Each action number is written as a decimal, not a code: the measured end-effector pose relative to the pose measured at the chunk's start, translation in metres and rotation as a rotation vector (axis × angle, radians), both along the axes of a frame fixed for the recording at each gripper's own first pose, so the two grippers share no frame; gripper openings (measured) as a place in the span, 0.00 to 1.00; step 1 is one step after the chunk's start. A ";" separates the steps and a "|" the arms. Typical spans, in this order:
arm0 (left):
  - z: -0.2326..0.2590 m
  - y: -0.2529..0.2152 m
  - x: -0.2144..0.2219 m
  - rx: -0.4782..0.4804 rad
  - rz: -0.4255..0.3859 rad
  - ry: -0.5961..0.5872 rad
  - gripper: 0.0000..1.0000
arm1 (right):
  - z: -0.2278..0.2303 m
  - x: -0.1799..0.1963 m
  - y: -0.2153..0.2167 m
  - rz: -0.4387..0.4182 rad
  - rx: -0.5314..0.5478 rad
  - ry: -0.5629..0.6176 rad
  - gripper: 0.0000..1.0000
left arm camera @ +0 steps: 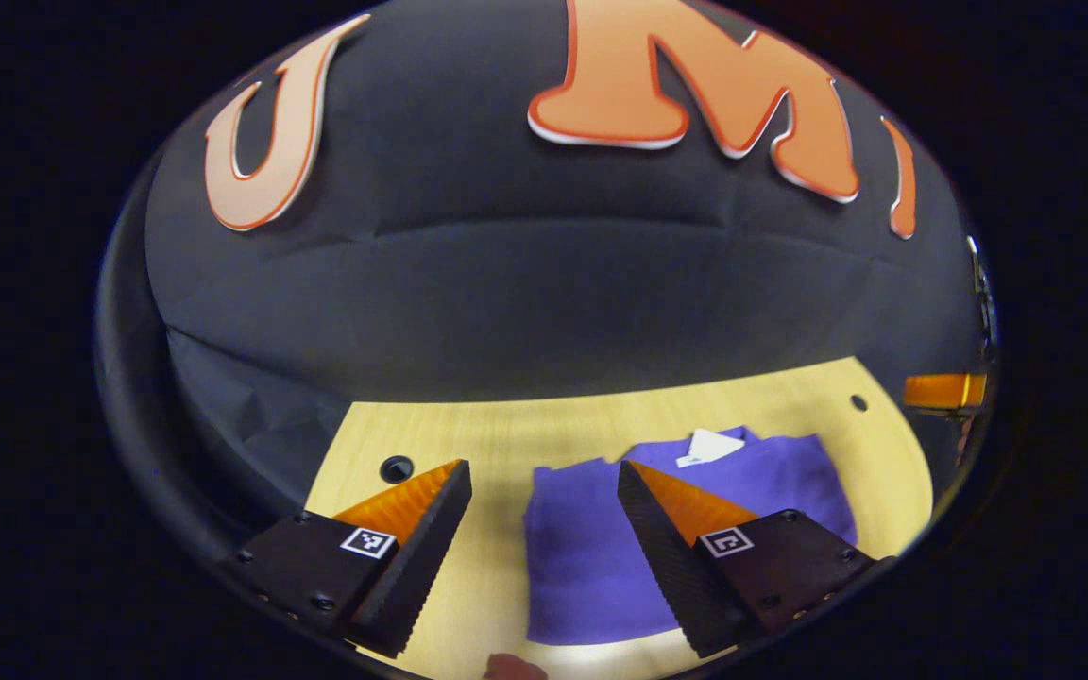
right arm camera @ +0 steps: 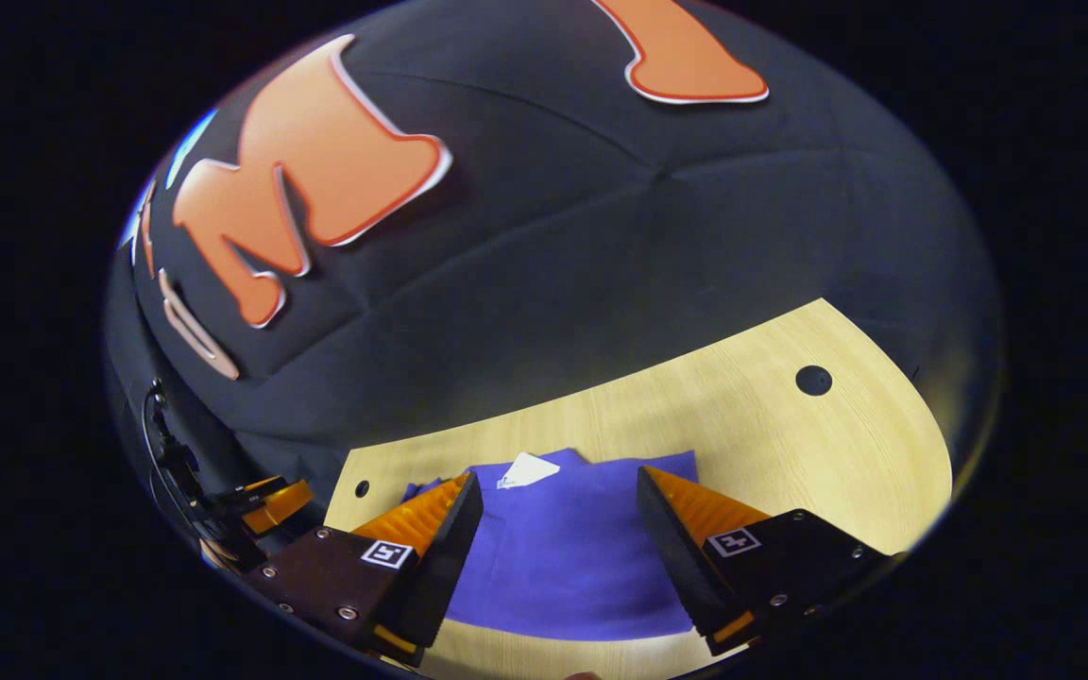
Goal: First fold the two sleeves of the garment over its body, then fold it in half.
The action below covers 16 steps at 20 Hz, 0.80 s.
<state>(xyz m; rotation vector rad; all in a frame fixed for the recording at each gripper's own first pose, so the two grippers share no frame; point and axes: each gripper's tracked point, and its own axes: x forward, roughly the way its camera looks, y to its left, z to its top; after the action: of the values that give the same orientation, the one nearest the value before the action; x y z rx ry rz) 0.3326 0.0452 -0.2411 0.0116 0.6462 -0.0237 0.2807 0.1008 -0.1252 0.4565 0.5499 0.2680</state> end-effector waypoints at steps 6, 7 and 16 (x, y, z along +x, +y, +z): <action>0.053 -0.014 -0.039 -0.047 -0.020 -0.143 1.00 | 0.038 -0.045 0.013 0.002 -0.107 -0.131 0.97; 0.063 -0.020 -0.046 -0.045 -0.032 -0.164 1.00 | 0.046 -0.050 0.012 -0.012 -0.118 -0.154 0.97; 0.134 -0.049 -0.105 -0.088 -0.113 -0.359 1.00 | 0.113 -0.096 0.012 -0.099 -0.177 -0.367 0.97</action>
<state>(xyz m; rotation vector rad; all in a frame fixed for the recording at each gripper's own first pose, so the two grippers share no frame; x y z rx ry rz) 0.2272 -0.0034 -0.1067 -0.0324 0.2842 -0.1556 0.1843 0.1132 -0.0127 0.2534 0.1888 0.1998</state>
